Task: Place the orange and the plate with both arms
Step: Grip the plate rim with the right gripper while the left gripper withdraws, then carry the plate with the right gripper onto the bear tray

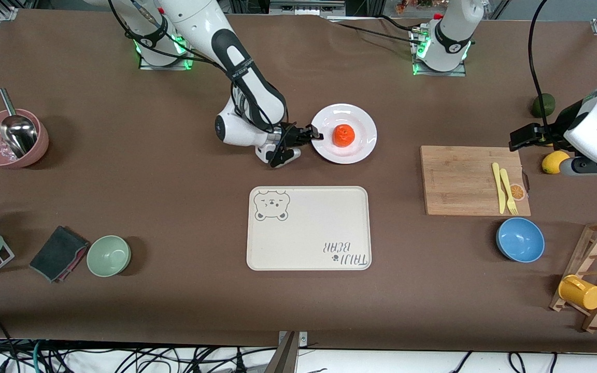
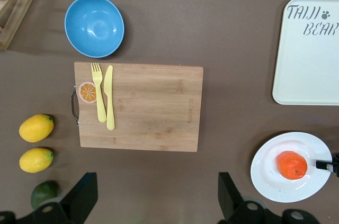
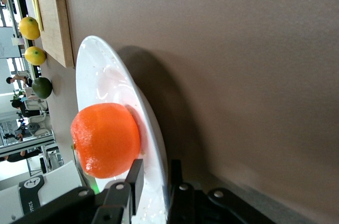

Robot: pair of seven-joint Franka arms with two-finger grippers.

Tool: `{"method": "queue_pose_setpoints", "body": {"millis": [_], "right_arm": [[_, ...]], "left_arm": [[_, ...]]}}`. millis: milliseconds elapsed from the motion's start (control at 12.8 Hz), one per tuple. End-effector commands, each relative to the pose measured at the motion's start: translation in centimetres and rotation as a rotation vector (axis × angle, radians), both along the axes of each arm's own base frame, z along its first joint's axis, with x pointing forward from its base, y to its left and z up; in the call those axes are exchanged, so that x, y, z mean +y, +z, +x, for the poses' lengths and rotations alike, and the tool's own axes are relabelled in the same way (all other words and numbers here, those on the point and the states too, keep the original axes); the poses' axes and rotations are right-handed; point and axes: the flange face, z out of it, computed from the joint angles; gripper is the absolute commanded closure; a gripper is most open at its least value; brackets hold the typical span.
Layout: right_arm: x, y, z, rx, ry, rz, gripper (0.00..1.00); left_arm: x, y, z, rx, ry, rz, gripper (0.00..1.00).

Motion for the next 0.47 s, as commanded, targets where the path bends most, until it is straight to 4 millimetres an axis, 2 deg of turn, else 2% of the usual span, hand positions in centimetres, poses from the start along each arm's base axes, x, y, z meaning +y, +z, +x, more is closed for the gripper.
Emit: {"method": "queue_pose_setpoints", "body": {"millis": [0, 156, 390], "right_arm": [[-0.07, -0.13, -0.08, -0.042, 0.023, 0.006, 0.95], [-0.13, -0.13, -0.01, -0.042, 0.021, 0.006, 1.0], [-0.15, -0.03, 0.07, -0.039, 0.017, 0.007, 1.0]], "left_arm": [[0.1, 0.27, 0.14, 0.007, -0.022, 0.014, 0.0], [0.18, 0.18, 0.18, 0.009, -0.019, 0.015, 0.0], [0.16, 0.18, 0.18, 0.009, -0.019, 0.014, 0.0]]}}
